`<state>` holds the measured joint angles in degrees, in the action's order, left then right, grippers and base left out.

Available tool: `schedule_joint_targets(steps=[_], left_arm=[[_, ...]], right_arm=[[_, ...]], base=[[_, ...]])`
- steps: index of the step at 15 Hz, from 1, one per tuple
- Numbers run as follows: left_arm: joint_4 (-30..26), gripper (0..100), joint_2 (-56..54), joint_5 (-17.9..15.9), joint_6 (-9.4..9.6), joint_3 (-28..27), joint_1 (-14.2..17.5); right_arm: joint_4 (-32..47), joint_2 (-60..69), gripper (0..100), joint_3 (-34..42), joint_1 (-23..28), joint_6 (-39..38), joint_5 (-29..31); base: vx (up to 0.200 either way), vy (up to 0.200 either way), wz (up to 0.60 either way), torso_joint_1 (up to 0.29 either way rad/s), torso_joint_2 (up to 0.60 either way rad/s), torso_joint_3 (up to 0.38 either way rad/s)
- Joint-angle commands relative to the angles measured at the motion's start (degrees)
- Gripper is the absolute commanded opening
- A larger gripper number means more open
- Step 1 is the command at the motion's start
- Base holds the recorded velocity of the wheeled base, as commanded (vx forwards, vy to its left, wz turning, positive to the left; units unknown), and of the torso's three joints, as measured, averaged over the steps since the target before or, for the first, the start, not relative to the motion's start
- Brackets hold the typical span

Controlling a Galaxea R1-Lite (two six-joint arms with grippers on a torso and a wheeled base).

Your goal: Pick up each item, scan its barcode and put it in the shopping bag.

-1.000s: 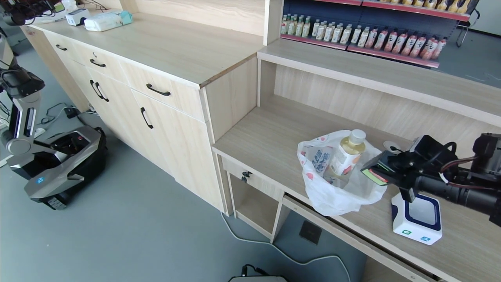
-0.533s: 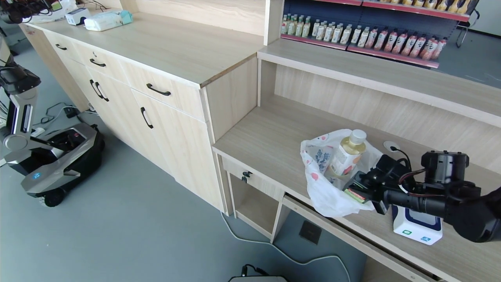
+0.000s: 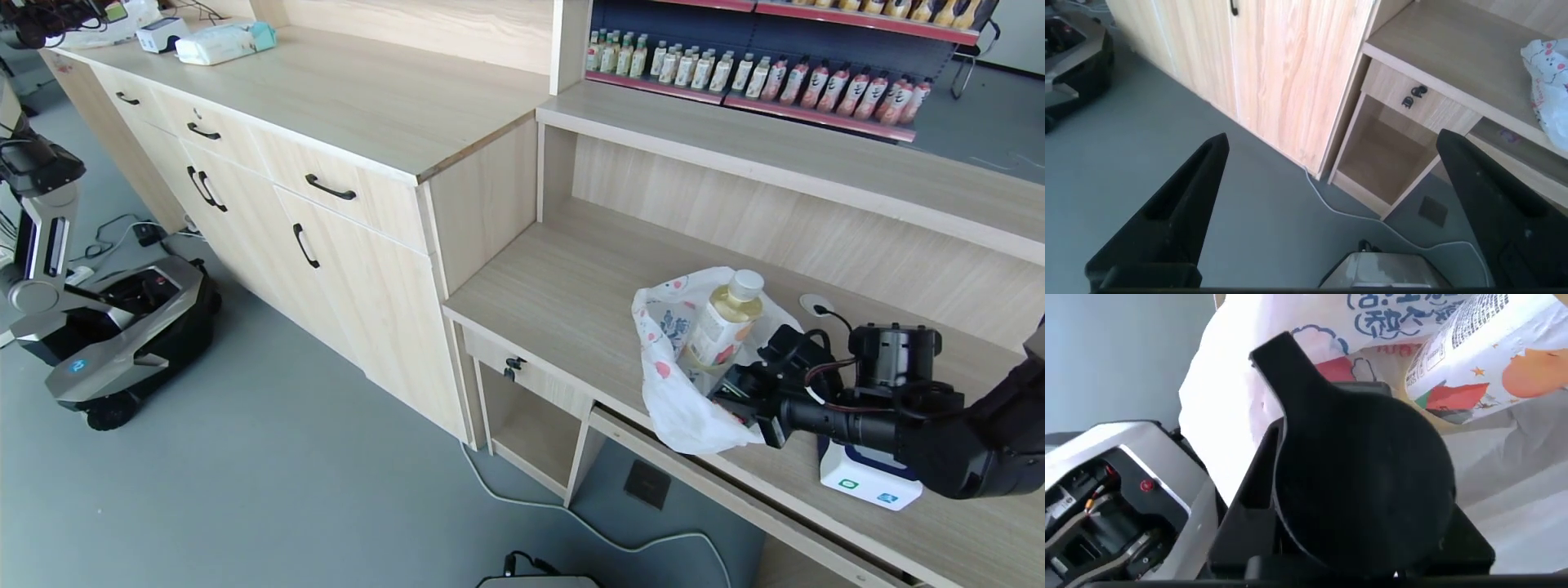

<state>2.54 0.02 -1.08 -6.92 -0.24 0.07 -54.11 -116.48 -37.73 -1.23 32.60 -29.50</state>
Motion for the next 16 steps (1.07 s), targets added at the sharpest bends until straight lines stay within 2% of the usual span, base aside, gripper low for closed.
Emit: schedule_joint_targets(steps=[1,2,3,14,15,16], left_arm=[[0.0,100,0.0,-0.1,-0.02,0.0,0.0],[0.0,100,0.0,-0.1,-0.02,0.1,0.0],[0.0,100,0.0,0.0,-0.02,0.0,0.0],[0.0,100,0.0,-0.1,-0.02,0.0,0.1],[0.0,100,0.0,-0.1,-0.02,0.0,0.0],[0.0,100,0.0,-0.1,-0.02,0.1,0.0]], right_arm=[[-1.3,-2.1,0,-2.7,0.1,-3.6,0.0],[-2.0,-2.9,0,-4.5,0.2,-7.4,0.0],[-2.0,-3.3,0,-5.2,0.4,-7.7,0.0],[-2.0,-5.2,0,-4.9,0.7,-7.7,0.1],[-1.6,-5.1,100,-4.8,0.7,-7.7,0.1],[-1.4,-4.5,100,-4.5,0.8,-7.9,0.1]], base=[[0.0,0.0,0.0,0.0,0.0,0.0],[0.0,0.0,0.0,0.0,0.0,0.0],[0.0,0.0,0.0,0.0,0.0,0.0],[0.0,0.0,0.0,0.0,0.0,0.0],[0.0,0.0,0.0,0.0,0.0,0.0],[0.0,0.0,0.0,0.0,0.0,0.0]])
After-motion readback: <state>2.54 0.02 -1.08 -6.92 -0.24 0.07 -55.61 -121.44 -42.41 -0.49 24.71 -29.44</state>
